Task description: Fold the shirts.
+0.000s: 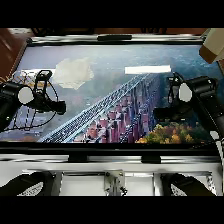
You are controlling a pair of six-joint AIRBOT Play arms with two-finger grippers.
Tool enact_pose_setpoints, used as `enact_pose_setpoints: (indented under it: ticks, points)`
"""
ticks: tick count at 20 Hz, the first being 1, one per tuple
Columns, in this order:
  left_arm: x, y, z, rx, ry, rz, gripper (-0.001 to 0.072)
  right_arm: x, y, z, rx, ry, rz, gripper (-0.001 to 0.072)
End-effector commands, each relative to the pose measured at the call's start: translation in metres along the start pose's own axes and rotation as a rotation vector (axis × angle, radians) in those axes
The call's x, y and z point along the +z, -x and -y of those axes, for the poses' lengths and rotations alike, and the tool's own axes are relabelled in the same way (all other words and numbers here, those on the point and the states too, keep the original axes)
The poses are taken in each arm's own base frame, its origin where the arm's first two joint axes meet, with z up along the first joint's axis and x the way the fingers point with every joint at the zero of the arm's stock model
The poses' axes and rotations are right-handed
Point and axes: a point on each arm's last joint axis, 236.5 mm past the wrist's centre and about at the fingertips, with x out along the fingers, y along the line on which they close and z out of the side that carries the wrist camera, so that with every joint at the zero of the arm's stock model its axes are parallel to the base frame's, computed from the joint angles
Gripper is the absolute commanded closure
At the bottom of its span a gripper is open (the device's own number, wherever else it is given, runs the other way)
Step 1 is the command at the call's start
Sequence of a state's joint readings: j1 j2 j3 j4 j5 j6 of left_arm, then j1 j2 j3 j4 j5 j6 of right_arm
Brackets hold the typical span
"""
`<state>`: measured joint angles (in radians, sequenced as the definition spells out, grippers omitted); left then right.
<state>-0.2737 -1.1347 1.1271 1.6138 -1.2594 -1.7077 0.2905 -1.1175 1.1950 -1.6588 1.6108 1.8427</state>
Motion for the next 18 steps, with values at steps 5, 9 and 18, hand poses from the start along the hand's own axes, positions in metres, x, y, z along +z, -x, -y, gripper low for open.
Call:
enact_pose_setpoints:
  ticks: [5, 9, 18]
  points:
    - [0.017, 0.001, 0.003, -0.015, 0.037, 0.071, -0.0013, 0.029, 0.002, -0.008, 0.033, -0.004, 0.122, 0.0209]
    - [0.056, 0.007, 0.009, -0.041, 0.038, 0.238, -0.0013, 0.042, 0.004, -0.011, 0.049, -0.005, 0.178, 0.0209]
    - [0.189, -0.054, -0.026, -0.033, 0.162, 0.382, -0.0013, 0.088, 0.018, -0.025, 0.11, -0.012, 0.38, 0.021]
